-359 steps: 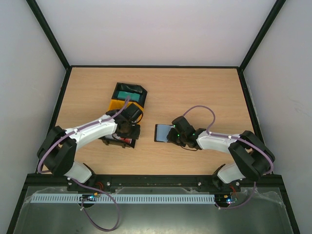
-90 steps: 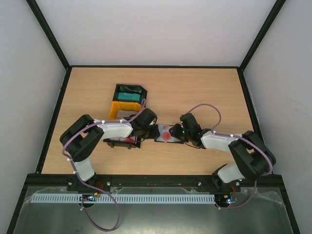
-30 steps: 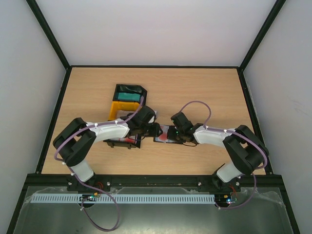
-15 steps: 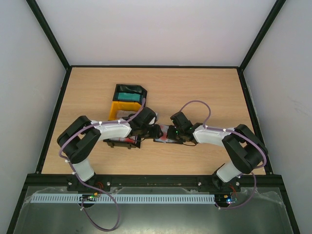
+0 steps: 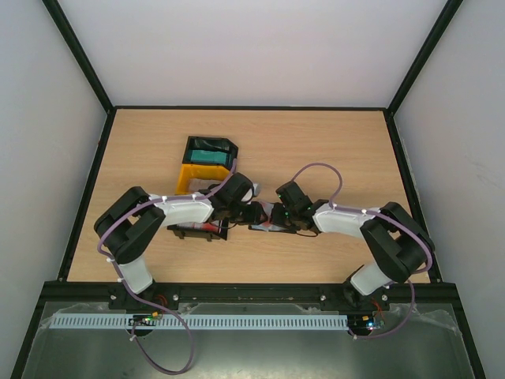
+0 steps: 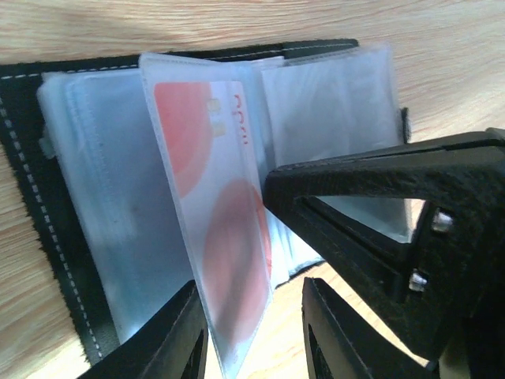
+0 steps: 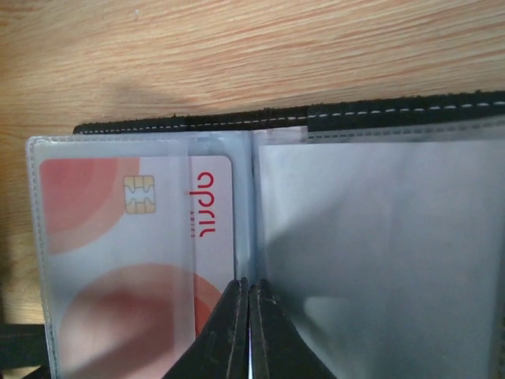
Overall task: Put the credit cards into the card holder
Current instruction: Insert the credit card into the card holder.
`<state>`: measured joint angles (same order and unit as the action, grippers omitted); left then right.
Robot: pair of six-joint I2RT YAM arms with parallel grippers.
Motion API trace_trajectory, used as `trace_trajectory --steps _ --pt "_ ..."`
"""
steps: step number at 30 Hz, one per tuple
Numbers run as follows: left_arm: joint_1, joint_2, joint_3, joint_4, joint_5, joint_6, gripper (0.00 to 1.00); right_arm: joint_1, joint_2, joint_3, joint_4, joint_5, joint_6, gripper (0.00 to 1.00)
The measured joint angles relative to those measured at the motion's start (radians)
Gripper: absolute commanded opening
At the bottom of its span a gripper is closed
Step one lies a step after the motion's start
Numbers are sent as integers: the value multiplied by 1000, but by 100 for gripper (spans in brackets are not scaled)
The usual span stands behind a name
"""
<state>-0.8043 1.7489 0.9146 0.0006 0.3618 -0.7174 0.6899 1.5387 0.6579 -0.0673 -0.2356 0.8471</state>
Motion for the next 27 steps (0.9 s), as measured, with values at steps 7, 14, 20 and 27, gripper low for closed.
trace_trajectory --steps 7,14,20,27 --pt "-1 0 0 52 70 22 43 3 -138 -30 -26 111 45 6" --pt "-26 32 33 84 122 40 49 3 -431 -64 -60 330 106 7" --pt "-66 107 114 100 132 43 57 3 -563 -95 -109 445 150 9" --pt "-106 193 195 105 105 44 64 3 -622 -108 -159 499 175 11"
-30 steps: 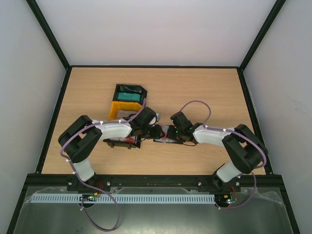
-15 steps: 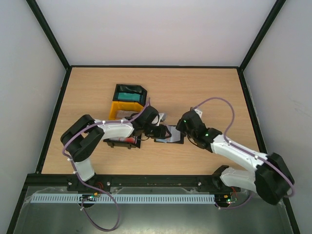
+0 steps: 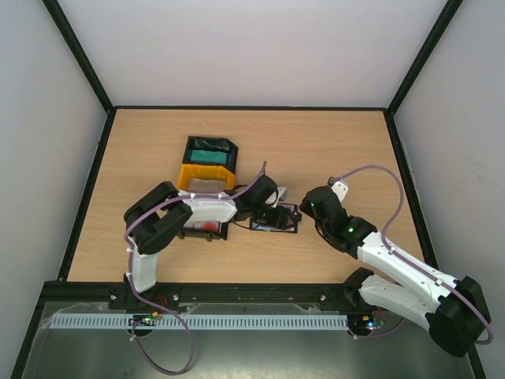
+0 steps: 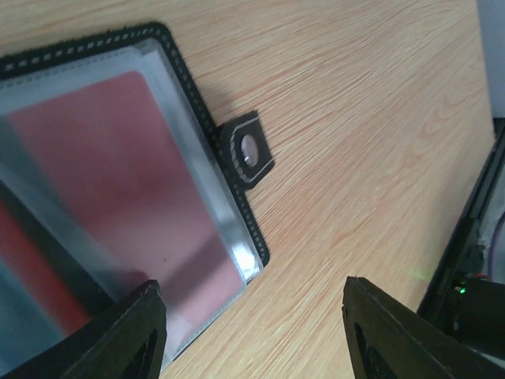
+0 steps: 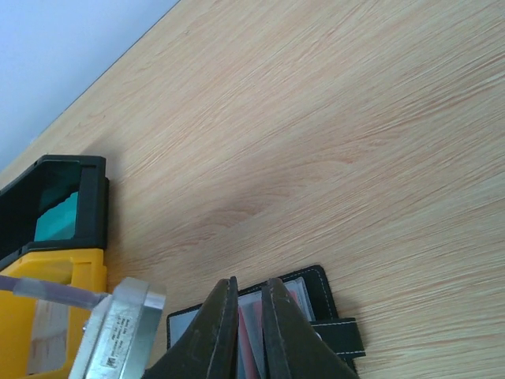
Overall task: Put the credit cards into the card holder
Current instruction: Insert the credit card into the card holder.
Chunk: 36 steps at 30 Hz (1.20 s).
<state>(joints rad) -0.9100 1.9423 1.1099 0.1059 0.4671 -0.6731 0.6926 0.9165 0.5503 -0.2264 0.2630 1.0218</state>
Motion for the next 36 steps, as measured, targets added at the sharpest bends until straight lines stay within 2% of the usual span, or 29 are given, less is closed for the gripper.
trace_trajectory --steps 7,12,17,25,28,32,36 --pt "-4 -31 6 -86 -67 43 78 0 -13 0 -21 0 -3 15" --pt "-4 -179 23 -232 -205 84 99 0 -10 0 -23 -26 -16 17" --pt "-4 -312 45 -401 -413 106 100 0 4 0 -18 -61 -23 18" --pt "16 -529 -135 -573 -642 65 97 0 19 -21 11 -95 -18 18" --pt "36 -576 -204 -591 -669 26 92 0 24 -36 23 -106 -8 18" --pt "93 -579 -257 -579 -636 -5 82 0 35 -48 32 -120 0 18" --pt "134 -546 -276 -557 -578 -11 80 0 48 -49 36 -129 1 18"
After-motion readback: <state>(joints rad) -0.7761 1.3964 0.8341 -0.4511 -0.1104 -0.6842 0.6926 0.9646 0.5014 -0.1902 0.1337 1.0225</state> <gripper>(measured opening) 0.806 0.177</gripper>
